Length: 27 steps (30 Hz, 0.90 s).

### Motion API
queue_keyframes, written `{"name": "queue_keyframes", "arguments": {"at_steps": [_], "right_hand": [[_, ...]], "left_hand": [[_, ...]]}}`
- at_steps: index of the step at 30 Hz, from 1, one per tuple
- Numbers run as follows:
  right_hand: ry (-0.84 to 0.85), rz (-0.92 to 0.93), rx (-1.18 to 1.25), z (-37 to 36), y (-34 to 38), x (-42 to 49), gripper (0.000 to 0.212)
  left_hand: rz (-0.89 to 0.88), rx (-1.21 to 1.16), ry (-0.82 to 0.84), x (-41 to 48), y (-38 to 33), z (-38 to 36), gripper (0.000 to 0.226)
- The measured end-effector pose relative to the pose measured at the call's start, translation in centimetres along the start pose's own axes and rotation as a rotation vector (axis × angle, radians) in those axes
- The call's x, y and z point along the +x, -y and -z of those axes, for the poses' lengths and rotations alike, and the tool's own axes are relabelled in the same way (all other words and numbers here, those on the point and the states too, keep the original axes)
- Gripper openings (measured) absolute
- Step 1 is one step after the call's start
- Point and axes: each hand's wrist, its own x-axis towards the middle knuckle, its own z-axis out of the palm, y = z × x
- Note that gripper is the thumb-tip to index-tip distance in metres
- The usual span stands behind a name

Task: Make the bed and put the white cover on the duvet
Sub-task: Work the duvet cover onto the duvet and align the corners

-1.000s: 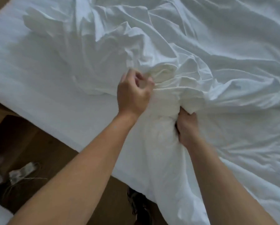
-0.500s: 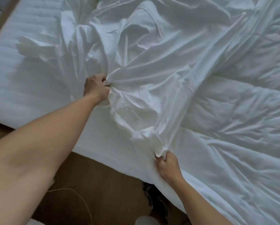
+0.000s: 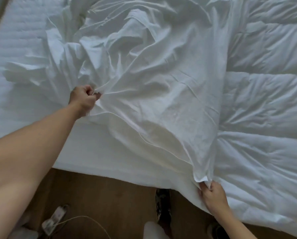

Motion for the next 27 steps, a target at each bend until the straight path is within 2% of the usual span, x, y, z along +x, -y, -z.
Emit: {"name": "queue_keyframes", "arguments": {"at_steps": [4,6,8,10,11,13,15,17,18,19,20,22,23,24,25,27], "right_hand": [[-0.057,-0.095,0.058,-0.6,1.9,-1.3,0.033],[-0.171,-0.109,0.082,-1.0,4.1,-2.8,0.022],[-0.474,-0.015,0.069,-1.8,6.1,-4.4,0.035],[-0.722,0.256,0.028,-2.9,9.0,-6.5,0.045],[-0.748,0.425,-0.016,-3.8,10.3,-7.1,0.046],[-0.651,0.670,-0.182,-5.9,13.6,-6.9,0.047],[-0.514,0.690,-0.414,-8.0,17.1,-5.0,0.065],[-0.438,0.631,-0.596,-9.6,19.7,-2.3,0.067],[-0.375,0.602,-0.640,-10.0,20.5,-1.1,0.057],[-0.300,0.587,-0.665,-10.1,20.8,-0.1,0.046],[-0.238,0.590,-0.686,-10.2,20.8,0.5,0.038],[-0.194,0.631,-0.740,-10.4,19.8,1.1,0.037],[-0.199,0.636,-0.779,-10.6,19.2,1.0,0.041],[-0.197,0.624,-0.825,-10.8,18.4,0.6,0.045],[-0.182,0.592,-0.865,-11.2,17.6,0.2,0.049],[-0.128,0.472,-0.935,-11.7,15.5,-1.0,0.055]], "left_hand": [[-0.040,0.143,0.069,-1.1,-0.4,-1.0,0.020],[-0.007,0.138,0.181,-2.4,-0.5,-1.8,0.042],[0.040,0.110,0.244,-3.9,-0.6,-1.9,0.069],[0.098,0.096,0.210,-5.0,-0.4,-1.8,0.094],[0.121,0.104,0.203,-5.5,-0.4,-1.8,0.100],[0.113,0.141,0.264,-5.6,-0.2,-1.5,0.106],[0.088,0.095,0.398,-5.3,-0.2,-0.8,0.109],[0.088,-0.075,0.495,-4.2,-0.3,-0.2,0.090],[0.124,-0.194,0.460,-3.4,-0.6,0.0,0.075],[0.164,-0.290,0.351,-2.1,-0.6,0.1,0.065],[0.218,-0.364,0.227,-1.0,-0.8,0.1,0.067],[0.333,-0.415,0.094,2.0,-0.7,-0.3,0.111],[0.364,-0.358,0.124,2.9,-0.6,-0.8,0.126],[0.371,-0.316,0.175,3.6,-0.4,-1.8,0.122],[0.364,-0.313,0.205,4.1,0.0,-3.0,0.108],[0.312,-0.304,0.160,3.6,-0.2,-4.5,0.076]]}}
